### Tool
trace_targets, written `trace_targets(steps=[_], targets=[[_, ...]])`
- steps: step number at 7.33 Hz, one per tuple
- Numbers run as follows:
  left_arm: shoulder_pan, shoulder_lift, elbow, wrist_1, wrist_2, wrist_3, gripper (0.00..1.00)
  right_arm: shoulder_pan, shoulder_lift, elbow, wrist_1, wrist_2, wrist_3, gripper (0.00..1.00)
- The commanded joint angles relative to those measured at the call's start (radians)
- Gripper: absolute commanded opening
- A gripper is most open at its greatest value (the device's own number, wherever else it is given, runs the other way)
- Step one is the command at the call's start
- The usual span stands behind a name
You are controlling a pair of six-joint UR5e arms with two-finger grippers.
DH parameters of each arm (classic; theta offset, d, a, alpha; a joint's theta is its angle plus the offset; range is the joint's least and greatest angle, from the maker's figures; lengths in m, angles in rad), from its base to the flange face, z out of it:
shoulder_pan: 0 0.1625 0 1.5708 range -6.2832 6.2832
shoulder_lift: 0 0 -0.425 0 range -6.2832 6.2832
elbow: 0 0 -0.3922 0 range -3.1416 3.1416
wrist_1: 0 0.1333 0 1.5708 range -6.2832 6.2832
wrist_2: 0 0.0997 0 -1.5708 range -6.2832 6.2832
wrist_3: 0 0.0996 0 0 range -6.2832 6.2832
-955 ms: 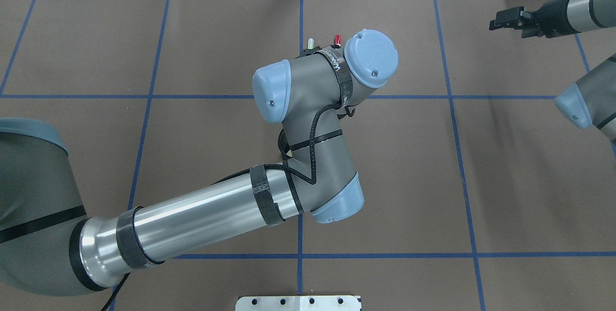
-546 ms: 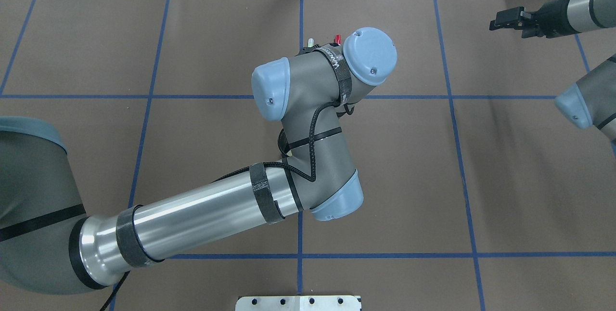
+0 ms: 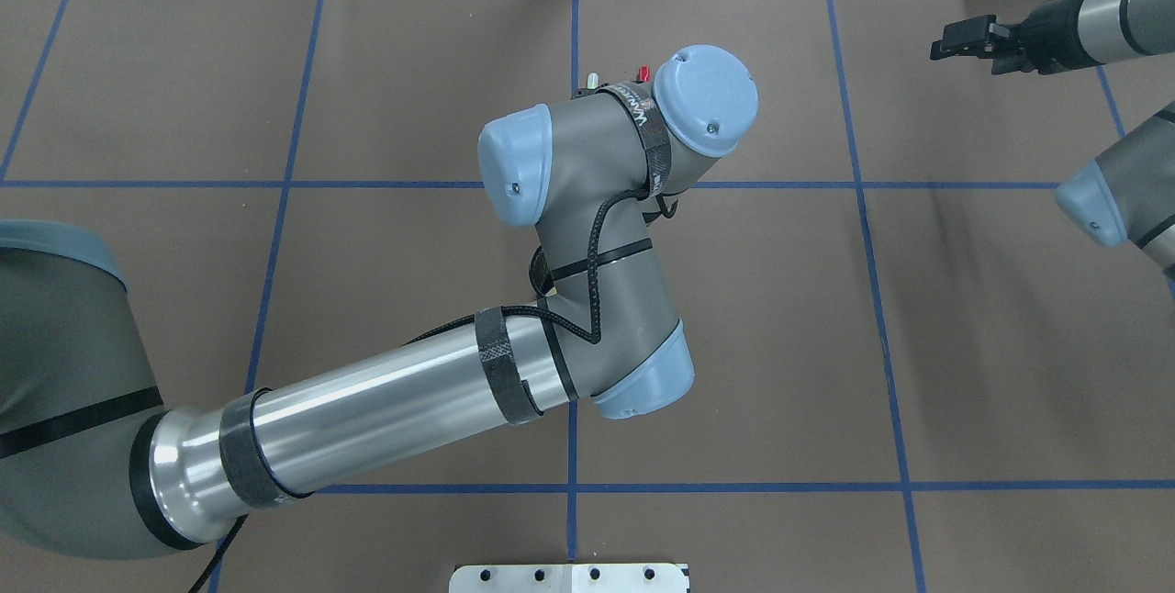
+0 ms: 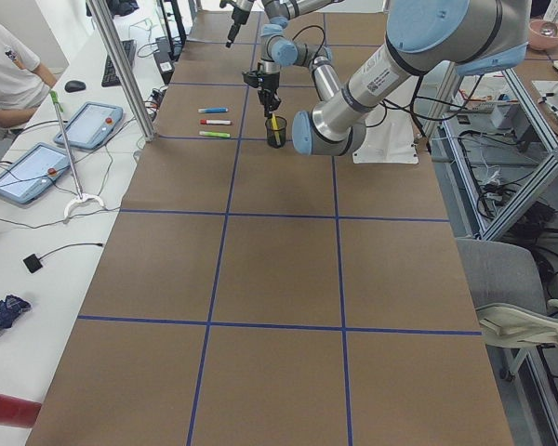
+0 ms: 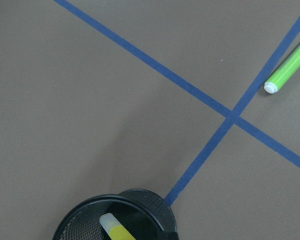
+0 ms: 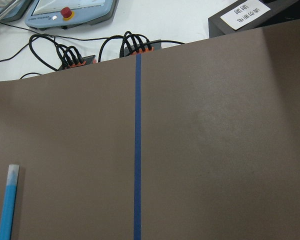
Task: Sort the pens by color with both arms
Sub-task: 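Grasp the yellow marker in the cup with the left gripper and lift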
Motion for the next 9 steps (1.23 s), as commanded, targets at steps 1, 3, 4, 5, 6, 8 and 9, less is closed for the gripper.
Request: trace_targets(steps=[1,3,4,5,6,8,9], targets=[[-0.001,-0.002,-0.001,0.008,-0.001,0.001,0.61,-0.003,0.000,-0.001,0.000,-0.008,0.000,1.00],[0.005,0.006,0.004,0.008,-0.004,0.000,0.59,-0.008,0.000,-0.001,0.000,-0.012,0.002,1.00],[0.006,0.004,0.002,0.008,-0.011,-0.002,0.54,-0.009,0.000,-0.002,0.000,-0.014,0.002,1.00],[0.006,0.001,0.001,0.008,-0.023,-0.002,0.48,-0.009,0.000,-0.002,0.000,-0.014,0.002,1.00],[0.006,0.001,0.001,0.006,-0.025,-0.002,0.48,-0.011,0.000,-0.002,0.000,-0.014,0.002,1.00],[0.009,0.001,0.001,0.008,-0.036,-0.002,0.48,-0.011,0.000,-0.002,0.000,-0.014,0.002,1.00],[0.013,0.000,0.001,0.008,-0.037,-0.002,0.47,-0.011,0.000,-0.003,0.000,-0.014,0.002,1.00]])
